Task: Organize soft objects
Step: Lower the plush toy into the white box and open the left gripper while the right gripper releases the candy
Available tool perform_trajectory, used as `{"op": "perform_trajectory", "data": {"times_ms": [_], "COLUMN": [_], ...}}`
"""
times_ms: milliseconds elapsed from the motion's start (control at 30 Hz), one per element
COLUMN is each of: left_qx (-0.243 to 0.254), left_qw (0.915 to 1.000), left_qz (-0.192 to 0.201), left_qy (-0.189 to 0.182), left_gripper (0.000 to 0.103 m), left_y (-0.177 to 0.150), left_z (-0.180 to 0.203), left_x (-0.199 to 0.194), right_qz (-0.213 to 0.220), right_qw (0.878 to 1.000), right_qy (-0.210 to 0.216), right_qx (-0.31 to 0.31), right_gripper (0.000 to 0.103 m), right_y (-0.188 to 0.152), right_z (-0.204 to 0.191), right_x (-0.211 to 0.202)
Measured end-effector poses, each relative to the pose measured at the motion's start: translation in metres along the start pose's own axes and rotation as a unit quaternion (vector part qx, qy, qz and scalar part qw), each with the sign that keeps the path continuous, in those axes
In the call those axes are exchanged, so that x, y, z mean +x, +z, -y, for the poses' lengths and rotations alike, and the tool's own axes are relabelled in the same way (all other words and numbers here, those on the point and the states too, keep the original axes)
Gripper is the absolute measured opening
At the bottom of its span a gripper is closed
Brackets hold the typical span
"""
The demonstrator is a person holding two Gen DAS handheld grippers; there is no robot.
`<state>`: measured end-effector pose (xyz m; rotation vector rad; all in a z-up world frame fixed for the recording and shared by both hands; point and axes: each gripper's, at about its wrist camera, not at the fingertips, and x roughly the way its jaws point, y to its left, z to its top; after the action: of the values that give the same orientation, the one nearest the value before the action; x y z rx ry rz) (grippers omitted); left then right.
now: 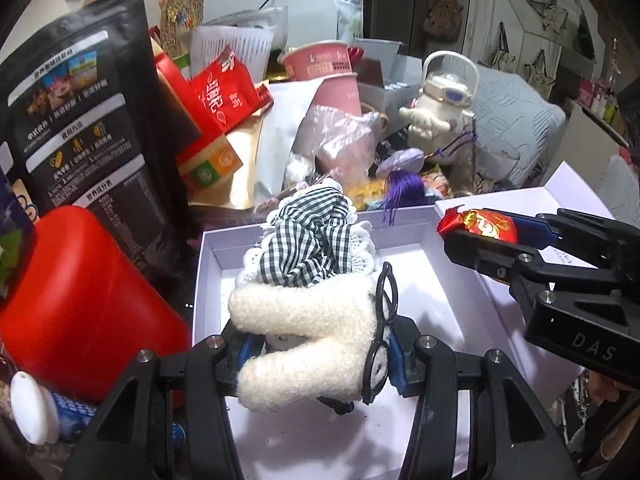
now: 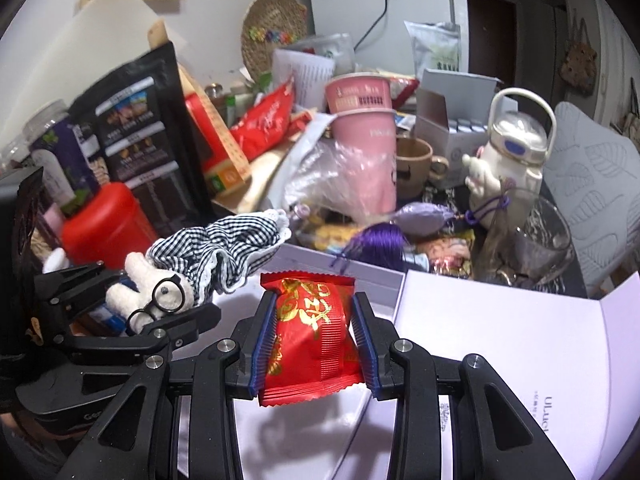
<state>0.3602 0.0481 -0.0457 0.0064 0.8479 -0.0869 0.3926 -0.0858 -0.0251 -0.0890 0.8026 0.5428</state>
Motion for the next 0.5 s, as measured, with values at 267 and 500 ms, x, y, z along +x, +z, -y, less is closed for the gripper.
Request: {"op": "perform_trajectory", "data": {"times_ms": [267,500], "left_qx": [-0.009,-0.015], "left_qw": [0.9988,0.9956], "left_qz": [-0.044,-0.085], "left_qy": [0.018,0.035], "left_gripper": [0.051,0.053], "left_y": [-0.006,-0.011], "left_z": [-0.004,-0.007], "left_x": [0.026,0.049], "right_qz": [-0.029,-0.051], "right_qw": [0.999,0.998], "right_qy": [-0.018,-0.043], "right_qx": [-0.002,-0.013], "right_gripper": [0.037,0.037], "right_y": [-0.005,-0.009], "right_z": [-0.004,-0.005], "right_x": [0.024,0.037]}}
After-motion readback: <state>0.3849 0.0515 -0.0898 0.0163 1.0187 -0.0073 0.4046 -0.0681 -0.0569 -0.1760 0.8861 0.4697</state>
